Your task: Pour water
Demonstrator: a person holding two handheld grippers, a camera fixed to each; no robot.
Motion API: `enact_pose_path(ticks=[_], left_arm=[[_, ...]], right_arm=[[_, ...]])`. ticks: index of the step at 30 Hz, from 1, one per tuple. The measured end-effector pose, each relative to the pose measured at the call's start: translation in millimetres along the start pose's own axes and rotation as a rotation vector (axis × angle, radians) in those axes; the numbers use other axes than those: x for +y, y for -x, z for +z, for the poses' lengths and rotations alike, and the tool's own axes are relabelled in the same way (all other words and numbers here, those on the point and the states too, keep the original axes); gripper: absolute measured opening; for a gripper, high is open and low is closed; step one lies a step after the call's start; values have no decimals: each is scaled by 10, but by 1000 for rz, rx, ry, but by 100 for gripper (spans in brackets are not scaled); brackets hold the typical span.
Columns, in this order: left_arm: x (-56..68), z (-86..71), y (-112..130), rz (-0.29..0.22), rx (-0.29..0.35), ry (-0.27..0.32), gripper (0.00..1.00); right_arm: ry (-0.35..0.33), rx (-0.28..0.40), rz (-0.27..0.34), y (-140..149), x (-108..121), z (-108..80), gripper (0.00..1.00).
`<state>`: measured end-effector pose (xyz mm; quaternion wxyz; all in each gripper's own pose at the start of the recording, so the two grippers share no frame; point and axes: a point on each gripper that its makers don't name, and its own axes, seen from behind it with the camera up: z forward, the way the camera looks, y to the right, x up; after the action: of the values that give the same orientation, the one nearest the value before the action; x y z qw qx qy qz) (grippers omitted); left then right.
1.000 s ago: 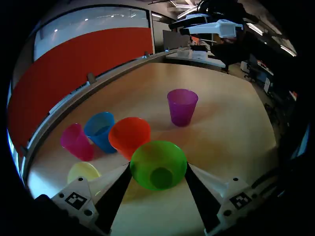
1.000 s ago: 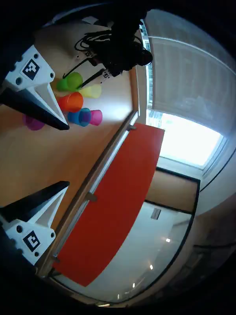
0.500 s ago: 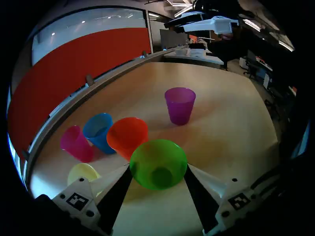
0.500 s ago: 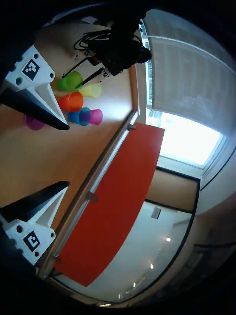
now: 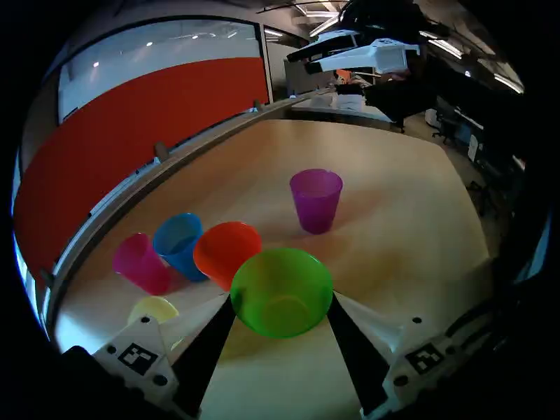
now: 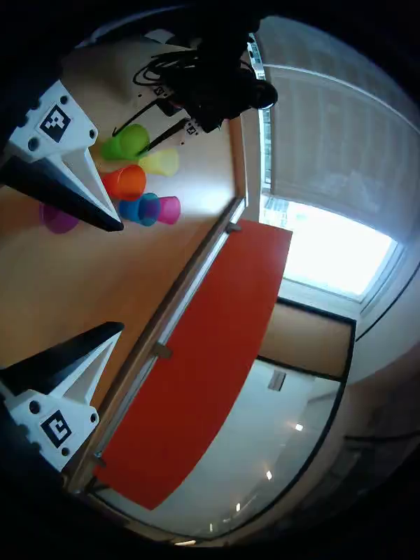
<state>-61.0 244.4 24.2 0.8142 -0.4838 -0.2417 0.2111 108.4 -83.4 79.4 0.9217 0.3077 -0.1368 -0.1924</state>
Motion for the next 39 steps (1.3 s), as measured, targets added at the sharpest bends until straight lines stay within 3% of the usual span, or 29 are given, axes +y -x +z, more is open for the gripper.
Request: enact_pose_path(ticks=[20,39], left_arm=[[-116,-449,-256,-93,113,-64,87],[-279,-899,-537,-129,240,-149,87]], right_arm=[[-41,19,-2,-186,-109,262,100],[-103,9,-12,-344,-233,717,100]])
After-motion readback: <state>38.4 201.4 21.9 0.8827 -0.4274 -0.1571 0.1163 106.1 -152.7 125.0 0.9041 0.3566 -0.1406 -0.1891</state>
